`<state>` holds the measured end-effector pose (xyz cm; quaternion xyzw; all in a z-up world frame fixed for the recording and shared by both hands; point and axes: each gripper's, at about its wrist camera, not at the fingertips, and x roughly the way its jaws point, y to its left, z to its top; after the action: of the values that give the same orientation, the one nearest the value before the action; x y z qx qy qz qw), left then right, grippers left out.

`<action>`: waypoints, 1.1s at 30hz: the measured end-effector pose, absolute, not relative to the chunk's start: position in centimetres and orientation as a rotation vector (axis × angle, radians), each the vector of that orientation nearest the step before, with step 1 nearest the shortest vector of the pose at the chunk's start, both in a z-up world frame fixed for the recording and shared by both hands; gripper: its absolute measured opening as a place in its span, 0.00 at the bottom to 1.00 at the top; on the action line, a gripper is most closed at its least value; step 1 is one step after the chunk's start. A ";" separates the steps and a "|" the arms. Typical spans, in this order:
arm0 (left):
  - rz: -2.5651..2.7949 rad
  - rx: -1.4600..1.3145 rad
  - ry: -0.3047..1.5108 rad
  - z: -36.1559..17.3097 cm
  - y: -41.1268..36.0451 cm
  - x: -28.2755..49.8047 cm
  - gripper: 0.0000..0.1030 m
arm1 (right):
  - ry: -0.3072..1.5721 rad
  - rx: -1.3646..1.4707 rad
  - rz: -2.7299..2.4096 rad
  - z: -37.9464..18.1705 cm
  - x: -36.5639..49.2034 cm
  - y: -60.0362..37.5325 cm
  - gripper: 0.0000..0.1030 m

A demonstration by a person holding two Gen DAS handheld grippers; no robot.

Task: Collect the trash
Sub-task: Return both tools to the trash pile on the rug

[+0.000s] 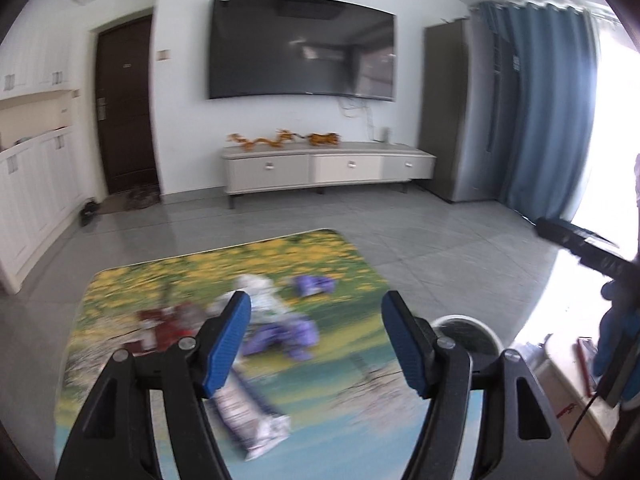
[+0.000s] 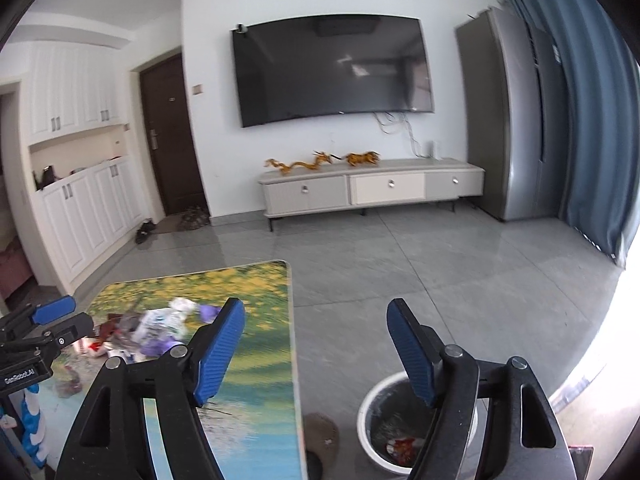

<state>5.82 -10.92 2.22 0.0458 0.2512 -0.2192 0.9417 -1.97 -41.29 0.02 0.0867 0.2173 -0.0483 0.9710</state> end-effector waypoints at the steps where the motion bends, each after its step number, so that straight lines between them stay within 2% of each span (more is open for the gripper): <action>1: -0.425 0.090 0.512 2.1 -9.7 5.7 0.64 | 0.437 0.169 -0.086 0.2 -1.8 -40.8 0.71; 8: -0.283 0.062 0.549 -0.7 0.1 5.9 0.65 | 0.458 0.131 0.016 0.9 0.1 -36.2 0.73; 17: -0.148 0.023 0.599 -4.6 9.1 5.5 0.70 | 0.489 0.101 0.098 1.0 1.6 -31.3 0.76; 26: -0.206 0.043 0.693 -9.4 9.9 6.0 0.70 | 0.603 0.095 0.190 -1.2 4.3 -27.4 0.76; 33: -0.247 0.031 0.737 -11.1 11.1 7.9 0.70 | 0.704 0.066 0.274 -3.9 6.3 -23.3 0.79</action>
<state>7.92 11.12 -11.07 0.0152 0.3595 -0.1202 0.9252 6.30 -23.35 -3.87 0.0324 0.3436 0.1337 0.9290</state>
